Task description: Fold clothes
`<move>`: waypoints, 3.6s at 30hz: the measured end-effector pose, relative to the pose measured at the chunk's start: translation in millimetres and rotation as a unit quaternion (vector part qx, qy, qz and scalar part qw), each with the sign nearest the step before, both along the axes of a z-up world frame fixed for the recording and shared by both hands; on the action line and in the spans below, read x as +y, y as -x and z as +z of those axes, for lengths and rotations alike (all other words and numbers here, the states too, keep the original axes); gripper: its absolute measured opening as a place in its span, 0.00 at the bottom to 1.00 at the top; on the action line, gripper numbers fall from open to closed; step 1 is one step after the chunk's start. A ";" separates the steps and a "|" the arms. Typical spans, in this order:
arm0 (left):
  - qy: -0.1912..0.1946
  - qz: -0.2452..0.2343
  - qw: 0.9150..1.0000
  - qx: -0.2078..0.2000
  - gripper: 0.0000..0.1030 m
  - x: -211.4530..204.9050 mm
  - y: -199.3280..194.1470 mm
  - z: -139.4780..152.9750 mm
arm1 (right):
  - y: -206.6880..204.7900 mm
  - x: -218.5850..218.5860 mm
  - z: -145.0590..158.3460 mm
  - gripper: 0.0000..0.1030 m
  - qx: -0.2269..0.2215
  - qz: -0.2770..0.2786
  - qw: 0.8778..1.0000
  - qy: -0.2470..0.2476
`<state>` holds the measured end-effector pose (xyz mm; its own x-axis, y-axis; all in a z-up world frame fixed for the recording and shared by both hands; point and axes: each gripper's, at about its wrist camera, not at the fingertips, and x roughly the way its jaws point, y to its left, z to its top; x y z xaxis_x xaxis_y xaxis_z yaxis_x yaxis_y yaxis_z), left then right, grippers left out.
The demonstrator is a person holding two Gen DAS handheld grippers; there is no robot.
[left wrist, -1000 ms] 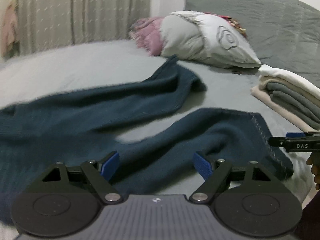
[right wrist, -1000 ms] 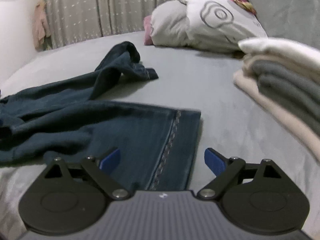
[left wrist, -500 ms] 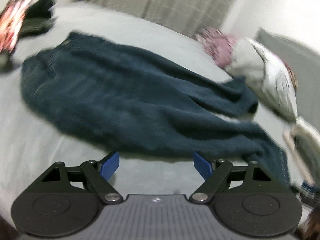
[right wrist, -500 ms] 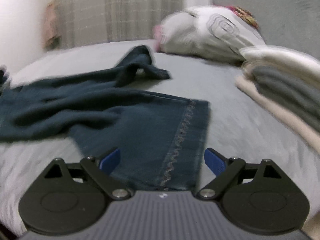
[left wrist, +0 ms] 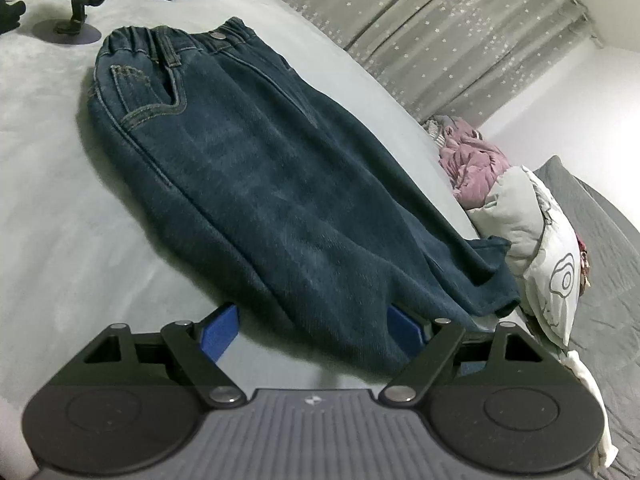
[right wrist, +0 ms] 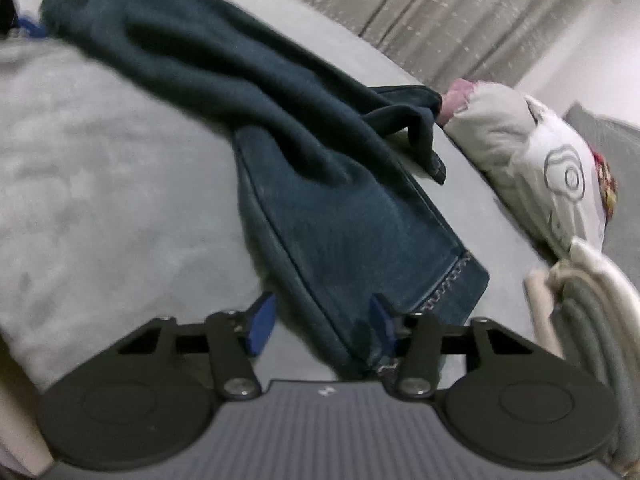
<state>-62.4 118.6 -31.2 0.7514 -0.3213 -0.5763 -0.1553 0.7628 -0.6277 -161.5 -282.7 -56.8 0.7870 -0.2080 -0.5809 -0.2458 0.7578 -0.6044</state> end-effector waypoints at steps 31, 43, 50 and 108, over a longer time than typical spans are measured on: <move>-0.065 0.062 0.996 0.024 0.79 51.3 7.6 7.7 | 71.0 -56.2 6.2 0.08 0.033 -0.021 0.999 0.015; -0.033 0.131 0.991 0.012 0.76 109.8 -24.0 2.1 | 84.7 -88.3 60.4 0.66 0.021 -0.065 0.971 -0.227; -0.011 0.133 0.991 -0.021 0.20 111.8 -24.2 -11.7 | 52.2 -129.7 71.2 0.77 -0.035 -0.143 0.924 -0.353; -0.070 0.124 0.990 -0.011 0.55 99.3 0.7 1.2 | 95.7 -153.4 44.4 0.66 -0.049 -0.225 0.886 -0.403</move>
